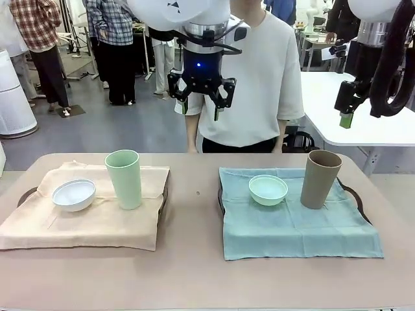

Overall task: Set up a tray with a mat and arrange the tableware.
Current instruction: Place the Picnic Bowl and Reusable plastic cup back onto the Handle tray in front of the human's position.

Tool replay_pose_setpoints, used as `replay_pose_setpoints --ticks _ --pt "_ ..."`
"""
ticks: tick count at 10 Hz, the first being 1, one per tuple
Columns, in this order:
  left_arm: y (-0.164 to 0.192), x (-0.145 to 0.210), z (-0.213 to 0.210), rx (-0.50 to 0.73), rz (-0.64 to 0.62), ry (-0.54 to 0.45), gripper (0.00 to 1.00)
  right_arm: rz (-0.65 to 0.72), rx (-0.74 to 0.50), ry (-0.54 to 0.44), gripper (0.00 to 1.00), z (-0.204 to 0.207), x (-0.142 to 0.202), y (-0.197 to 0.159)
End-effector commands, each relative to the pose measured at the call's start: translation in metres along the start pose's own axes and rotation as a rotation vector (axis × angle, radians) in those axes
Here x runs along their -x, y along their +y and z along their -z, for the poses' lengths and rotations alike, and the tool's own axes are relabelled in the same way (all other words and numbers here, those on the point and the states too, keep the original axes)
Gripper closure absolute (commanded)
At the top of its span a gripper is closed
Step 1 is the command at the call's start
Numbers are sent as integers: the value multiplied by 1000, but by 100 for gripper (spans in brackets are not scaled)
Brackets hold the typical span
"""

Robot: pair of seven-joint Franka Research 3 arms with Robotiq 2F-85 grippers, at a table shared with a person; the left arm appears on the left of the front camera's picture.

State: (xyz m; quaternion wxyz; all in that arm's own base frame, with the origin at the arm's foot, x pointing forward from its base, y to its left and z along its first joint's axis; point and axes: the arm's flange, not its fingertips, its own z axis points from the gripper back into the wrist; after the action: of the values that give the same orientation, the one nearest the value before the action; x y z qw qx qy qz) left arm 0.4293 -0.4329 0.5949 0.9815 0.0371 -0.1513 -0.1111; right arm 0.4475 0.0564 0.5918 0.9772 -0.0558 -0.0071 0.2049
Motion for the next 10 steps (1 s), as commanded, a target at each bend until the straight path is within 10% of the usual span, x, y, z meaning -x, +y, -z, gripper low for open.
replay_pose_setpoints --ticks 1,10 --pt "-1 -5 1 3 13 -10 21 11 23 2 0 5 1 -4" --pt "-3 -4 2 7 2 1 20 6 3 3 0 1 1 -4"
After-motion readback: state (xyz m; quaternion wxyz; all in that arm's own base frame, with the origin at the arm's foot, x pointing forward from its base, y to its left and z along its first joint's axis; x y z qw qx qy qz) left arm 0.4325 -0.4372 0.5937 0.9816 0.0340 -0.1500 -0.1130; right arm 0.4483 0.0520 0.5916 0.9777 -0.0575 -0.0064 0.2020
